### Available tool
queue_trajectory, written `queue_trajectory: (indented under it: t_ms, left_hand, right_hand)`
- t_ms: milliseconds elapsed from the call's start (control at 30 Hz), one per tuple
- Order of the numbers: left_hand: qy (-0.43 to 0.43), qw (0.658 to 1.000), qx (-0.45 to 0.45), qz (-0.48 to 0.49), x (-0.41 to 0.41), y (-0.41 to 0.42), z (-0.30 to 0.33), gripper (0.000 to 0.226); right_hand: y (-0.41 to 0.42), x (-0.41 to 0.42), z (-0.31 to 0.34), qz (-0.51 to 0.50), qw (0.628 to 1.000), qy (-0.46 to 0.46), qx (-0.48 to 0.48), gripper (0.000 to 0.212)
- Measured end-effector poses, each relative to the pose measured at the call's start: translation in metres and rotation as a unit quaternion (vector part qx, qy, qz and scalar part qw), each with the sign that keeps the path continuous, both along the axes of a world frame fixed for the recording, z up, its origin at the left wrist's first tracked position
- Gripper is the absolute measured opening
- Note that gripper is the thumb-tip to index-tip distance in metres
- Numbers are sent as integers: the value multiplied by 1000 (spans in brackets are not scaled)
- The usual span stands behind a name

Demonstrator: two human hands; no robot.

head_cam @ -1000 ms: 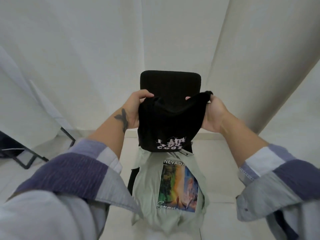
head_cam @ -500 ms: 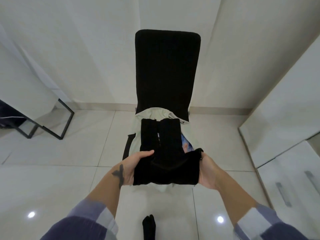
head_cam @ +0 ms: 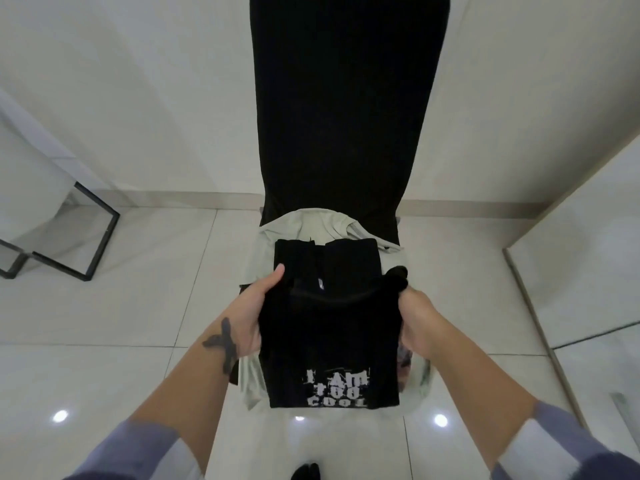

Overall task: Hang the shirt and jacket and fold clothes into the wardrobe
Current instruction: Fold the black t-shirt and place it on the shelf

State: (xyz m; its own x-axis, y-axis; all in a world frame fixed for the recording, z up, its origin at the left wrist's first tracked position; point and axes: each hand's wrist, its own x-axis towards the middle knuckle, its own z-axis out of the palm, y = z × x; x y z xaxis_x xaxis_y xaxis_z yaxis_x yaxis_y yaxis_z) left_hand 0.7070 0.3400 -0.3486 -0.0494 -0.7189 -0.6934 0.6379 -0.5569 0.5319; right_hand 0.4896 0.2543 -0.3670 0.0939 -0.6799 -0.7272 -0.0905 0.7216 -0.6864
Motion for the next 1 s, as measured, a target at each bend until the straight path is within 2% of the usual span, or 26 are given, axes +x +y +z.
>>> queue_trajectory:
  t_ms: [100, 167, 267, 300, 367, 433, 500, 600, 700, 733, 767, 833, 867, 933, 1000]
  left_hand:
    - [-5, 998, -32, 46, 16, -55, -32, 51]
    - [-47, 997, -32, 60, 24, -85, -58, 44]
    - [-214, 973, 12, 87, 28, -122, -104, 49]
    - [-299, 950, 17, 89, 28, -130, -118, 47]
    - [-467, 881, -3, 79, 28, -143, -141, 31]
    - [-567, 818, -49, 82, 32, -151, -159, 18]
    - [-628, 770, -77, 82, 39, -157, -172, 14]
    - [-700, 709, -60, 57, 42, -161, -185, 17]
    - [-719, 693, -25, 43, 40, -161, -185, 25]
    - [-715, 698, -14, 47, 39, -161, -183, 29]
    - [-706, 707, -4, 51, 39, -161, -180, 35]
    - [-676, 735, 5, 49, 38, -160, -174, 47]
    - [-662, 748, -2, 47, 37, -160, -173, 49]
    - [-647, 759, -33, 61, 36, -159, -172, 40]
    - [-646, 756, -62, 88, 38, -160, -173, 25]
  right_hand:
    - [-57, 24, -34, -29, 999, 37, -16, 51]
    - [-88, 37, -58, -51, 997, 58, -26, 59]
    - [-122, 52, -95, -86, 994, 53, -41, 59]
    - [-129, 55, -108, -89, 991, 77, -68, 57]
    - [-137, 59, -128, -64, 971, 172, -150, 49]
    - [-141, 58, -143, -30, 940, 262, -214, 42]
    - [-145, 56, -155, -10, 920, 311, -238, 36]
    - [-151, 57, -161, 9, 910, 346, -226, 33]
    - [-153, 62, -151, 44, 899, 376, -218, 29]
    - [-153, 64, -145, 65, 883, 408, -222, 30]
    - [-151, 67, -141, 93, 848, 461, -243, 34]
    - [-145, 74, -135, 150, 742, 543, -363, 45]
    - [-142, 80, -133, 181, 704, 526, -441, 48]
    - [-141, 91, -134, 298, 661, 428, -539, 52]
    - [-143, 104, -138, 447, 624, 367, -525, 59]
